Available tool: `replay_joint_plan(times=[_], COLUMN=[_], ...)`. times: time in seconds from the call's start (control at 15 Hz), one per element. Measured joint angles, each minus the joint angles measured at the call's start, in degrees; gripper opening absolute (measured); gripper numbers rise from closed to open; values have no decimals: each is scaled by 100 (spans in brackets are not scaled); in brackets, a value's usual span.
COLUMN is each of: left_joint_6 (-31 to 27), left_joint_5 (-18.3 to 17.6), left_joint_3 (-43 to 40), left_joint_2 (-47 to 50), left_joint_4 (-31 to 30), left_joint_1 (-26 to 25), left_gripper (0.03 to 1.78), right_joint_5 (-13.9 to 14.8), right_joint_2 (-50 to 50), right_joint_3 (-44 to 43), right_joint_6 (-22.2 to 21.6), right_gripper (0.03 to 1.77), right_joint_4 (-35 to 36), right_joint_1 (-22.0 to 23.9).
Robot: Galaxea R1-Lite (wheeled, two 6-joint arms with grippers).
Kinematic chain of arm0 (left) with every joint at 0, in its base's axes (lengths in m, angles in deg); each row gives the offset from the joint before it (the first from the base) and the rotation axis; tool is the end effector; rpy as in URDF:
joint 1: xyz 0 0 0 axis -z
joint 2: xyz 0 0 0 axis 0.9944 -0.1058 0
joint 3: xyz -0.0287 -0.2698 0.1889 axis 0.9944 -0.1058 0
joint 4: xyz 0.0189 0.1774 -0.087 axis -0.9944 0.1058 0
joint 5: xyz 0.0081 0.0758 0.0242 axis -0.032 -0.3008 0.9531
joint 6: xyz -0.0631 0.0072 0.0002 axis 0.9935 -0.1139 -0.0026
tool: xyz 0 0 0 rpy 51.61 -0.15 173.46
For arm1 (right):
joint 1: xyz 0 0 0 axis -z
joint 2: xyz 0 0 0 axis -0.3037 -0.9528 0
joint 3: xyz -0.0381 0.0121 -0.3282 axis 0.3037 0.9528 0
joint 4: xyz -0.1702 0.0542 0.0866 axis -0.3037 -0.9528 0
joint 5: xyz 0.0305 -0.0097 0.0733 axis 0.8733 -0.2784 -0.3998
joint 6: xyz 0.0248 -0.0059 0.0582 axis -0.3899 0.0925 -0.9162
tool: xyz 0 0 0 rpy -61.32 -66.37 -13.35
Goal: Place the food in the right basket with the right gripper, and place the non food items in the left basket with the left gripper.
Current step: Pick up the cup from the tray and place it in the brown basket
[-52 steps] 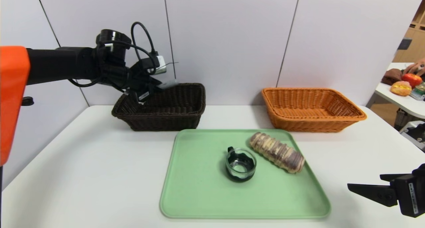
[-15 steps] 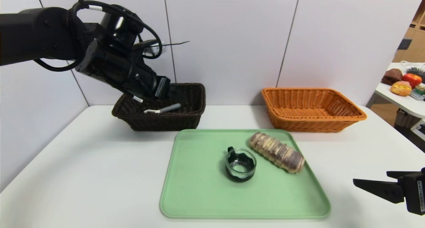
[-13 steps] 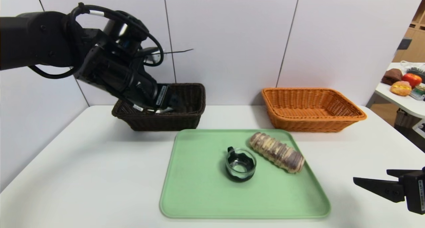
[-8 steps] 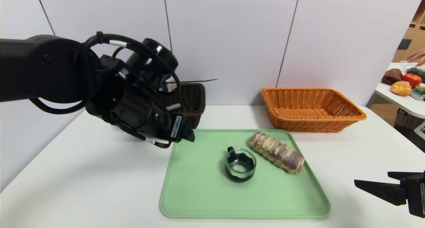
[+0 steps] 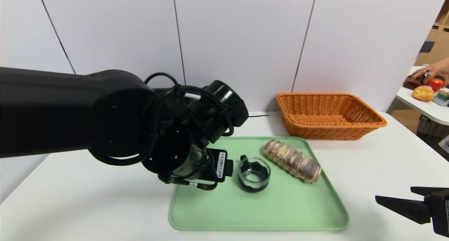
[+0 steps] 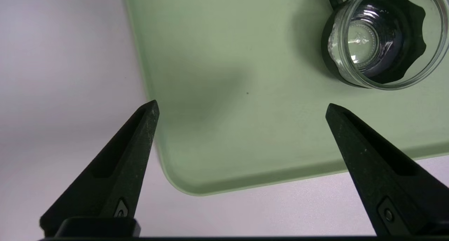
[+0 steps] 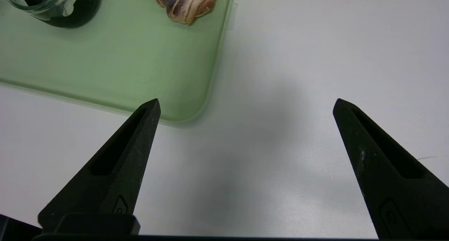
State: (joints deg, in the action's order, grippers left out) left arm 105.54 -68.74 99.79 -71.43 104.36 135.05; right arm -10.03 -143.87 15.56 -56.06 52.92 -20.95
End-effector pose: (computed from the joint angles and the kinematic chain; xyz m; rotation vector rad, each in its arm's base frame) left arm 0.2460 -0.2693 0.2069 0.0197 0.9272 -0.1954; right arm 0.1442 0.0211 0.1787 0.0305 0.6966 0.2595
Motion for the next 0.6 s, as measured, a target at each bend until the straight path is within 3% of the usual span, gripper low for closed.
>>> replay_joint_plan(times=[0.4,0.6], left_joint_6=[149,325], left_joint_5=[15,17], left_joint_3=[690,1417], left_joint_2=[-552,-887], left_joint_4=[67,533], left_joint_1=[269,355], left_gripper=[169,169], right_joint_5=[-11,-5], right_joint_2=[-7,-5], right_joint_3=[28,44], right_joint_6=[9,9], right_gripper=[170,170], right_joint_4=[2,27], right_joint_1=[-23,-9])
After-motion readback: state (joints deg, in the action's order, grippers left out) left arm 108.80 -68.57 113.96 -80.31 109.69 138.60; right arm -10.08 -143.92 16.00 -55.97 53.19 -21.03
